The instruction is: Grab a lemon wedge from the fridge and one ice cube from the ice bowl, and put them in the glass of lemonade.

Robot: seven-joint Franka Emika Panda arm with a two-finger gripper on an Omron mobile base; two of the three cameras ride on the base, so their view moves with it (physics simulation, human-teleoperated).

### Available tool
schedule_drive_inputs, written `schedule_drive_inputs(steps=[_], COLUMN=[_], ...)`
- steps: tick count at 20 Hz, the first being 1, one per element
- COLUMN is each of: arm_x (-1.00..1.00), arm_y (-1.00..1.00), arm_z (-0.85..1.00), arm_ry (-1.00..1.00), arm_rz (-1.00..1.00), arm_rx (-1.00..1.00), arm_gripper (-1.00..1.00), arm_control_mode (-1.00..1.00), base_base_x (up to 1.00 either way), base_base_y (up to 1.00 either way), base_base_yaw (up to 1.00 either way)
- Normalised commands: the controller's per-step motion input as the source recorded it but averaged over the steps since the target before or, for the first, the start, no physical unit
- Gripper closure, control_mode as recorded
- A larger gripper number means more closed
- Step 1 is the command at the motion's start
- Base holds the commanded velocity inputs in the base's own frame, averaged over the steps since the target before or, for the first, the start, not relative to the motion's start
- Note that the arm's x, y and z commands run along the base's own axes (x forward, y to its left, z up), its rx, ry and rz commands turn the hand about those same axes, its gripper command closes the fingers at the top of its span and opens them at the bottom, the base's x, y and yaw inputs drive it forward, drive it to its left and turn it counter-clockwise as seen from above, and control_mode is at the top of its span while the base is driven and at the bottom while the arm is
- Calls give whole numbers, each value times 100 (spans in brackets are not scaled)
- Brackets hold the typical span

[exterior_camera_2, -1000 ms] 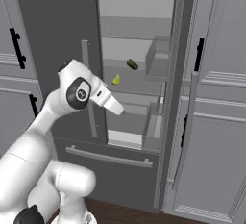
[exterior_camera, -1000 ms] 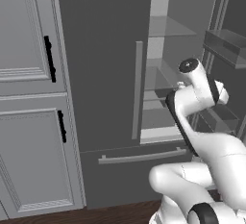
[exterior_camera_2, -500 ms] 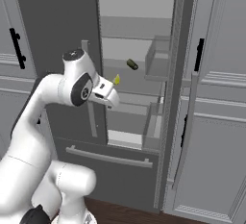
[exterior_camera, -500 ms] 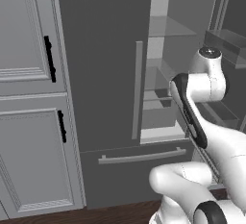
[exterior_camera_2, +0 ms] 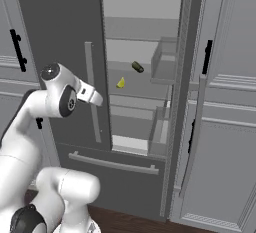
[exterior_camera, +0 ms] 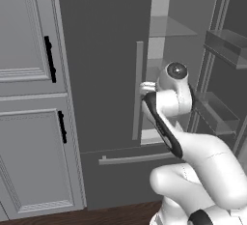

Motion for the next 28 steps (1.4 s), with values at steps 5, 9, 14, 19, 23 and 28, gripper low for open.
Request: schedule_drive_inputs(steps=[5, 9, 14, 19, 23, 28], arm_x=[67, -60, -15, 81, 51, 22], arm_y=[25, 3, 4, 5, 19, 7], arm_z=[11, 83, 11, -8, 0, -3], arm_ry=[0, -3, -5, 0, 8, 12], arm_rz=[4, 27, 28, -3, -15, -8], arm_rx=[-1, 0, -1, -9, -12, -3], arm_gripper=[-100, -100, -100, -100, -100, -100], arm_control_mode=[-100, -100, -100, -100, -100, -100], base_base_x=[0, 0, 0, 0, 0, 0], base_base_y=[0, 0, 0, 0, 0, 0], base_base_yaw=[0, 0, 0, 0, 0, 0])
